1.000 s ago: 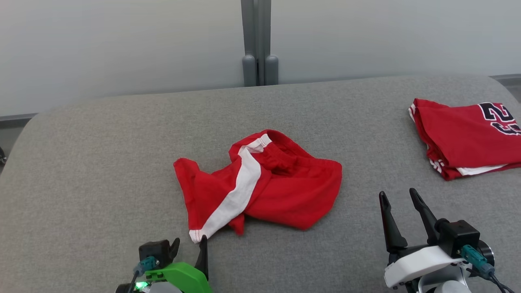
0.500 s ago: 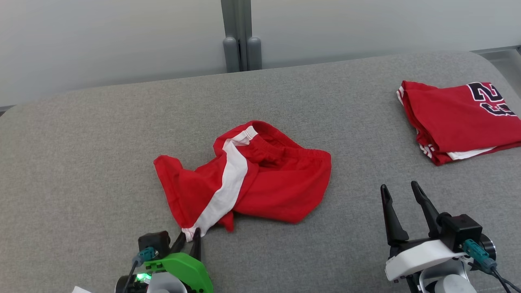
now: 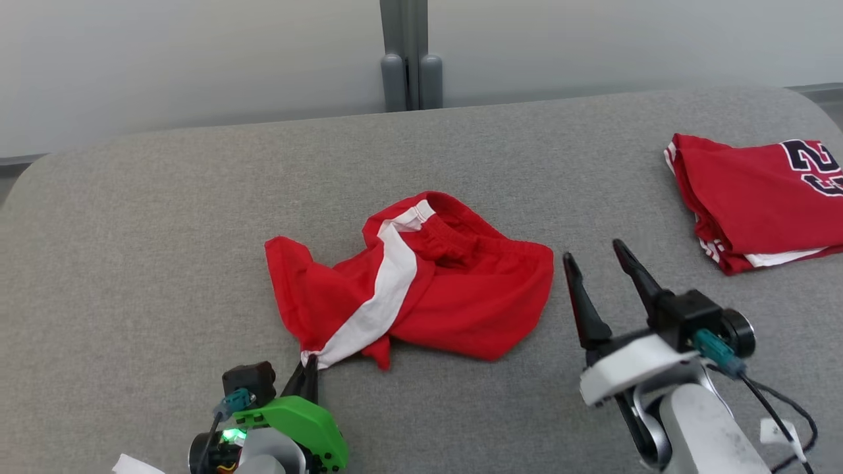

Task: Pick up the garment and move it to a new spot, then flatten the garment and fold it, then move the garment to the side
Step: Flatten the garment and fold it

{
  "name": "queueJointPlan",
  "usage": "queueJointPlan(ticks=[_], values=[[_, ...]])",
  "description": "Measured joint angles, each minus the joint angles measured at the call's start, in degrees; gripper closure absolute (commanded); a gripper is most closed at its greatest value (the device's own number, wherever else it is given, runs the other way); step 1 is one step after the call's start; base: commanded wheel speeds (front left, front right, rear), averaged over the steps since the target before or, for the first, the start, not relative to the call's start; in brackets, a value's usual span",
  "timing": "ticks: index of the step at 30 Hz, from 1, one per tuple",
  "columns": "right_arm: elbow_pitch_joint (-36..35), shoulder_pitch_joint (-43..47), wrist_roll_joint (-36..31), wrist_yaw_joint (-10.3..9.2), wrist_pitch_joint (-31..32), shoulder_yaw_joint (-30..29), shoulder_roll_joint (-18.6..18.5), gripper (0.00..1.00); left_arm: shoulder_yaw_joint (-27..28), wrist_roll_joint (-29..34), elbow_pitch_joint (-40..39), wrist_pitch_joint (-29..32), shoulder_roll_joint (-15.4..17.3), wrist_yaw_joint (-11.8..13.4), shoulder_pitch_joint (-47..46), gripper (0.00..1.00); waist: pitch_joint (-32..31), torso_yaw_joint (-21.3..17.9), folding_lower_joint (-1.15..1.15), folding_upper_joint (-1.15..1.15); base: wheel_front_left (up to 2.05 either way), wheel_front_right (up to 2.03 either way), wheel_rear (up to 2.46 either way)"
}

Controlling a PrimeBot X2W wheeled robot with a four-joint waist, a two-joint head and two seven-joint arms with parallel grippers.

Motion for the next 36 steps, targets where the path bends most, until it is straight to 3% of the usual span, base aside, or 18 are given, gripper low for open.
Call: queueJointPlan(ticks=[5, 18, 33, 34, 36], values=[[6.4, -11.7, 1.7, 0.0, 6.3, 6.0, -1.2, 0.0, 0.1, 0.5, -4.2, -0.3, 0.0, 0.8, 0.1, 1.0, 0.4, 2.2, 0.0, 0.0, 0.0, 0.0, 0.0], [27.4, -31.9, 17.9, 0.0, 20.6, 17.7, -3.0, 0.0, -4.4, 0.1, -11.5, -0.3, 0.0, 2.3, 0.9, 1.0, 3.1, 8.4, 0.0, 0.0, 0.0, 0.0, 0.0], [39.6, -39.6, 26.0, 0.0, 21.4, 26.1, -3.8, 0.0, -8.3, -2.1, -13.5, -0.3, 0.0, 3.5, 0.0, 1.0, 6.0, 12.9, 0.0, 0.0, 0.0, 0.0, 0.0], [40.0, -40.0, 26.6, 0.0, 21.5, 26.6, -3.8, 0.09, -8.5, -2.3, -13.6, -0.3, 0.0, 3.7, 0.0, 1.0, 6.1, 13.1, 0.0, 0.0, 0.0, 0.0, 0.0], [40.9, -40.8, 27.2, 0.0, 21.8, 27.7, -3.9, 0.51, -8.8, -2.7, -13.7, -0.3, 0.0, 3.8, 0.0, 1.0, 6.2, 13.5, 0.0, 0.0, 0.0, 0.0, 0.0]])
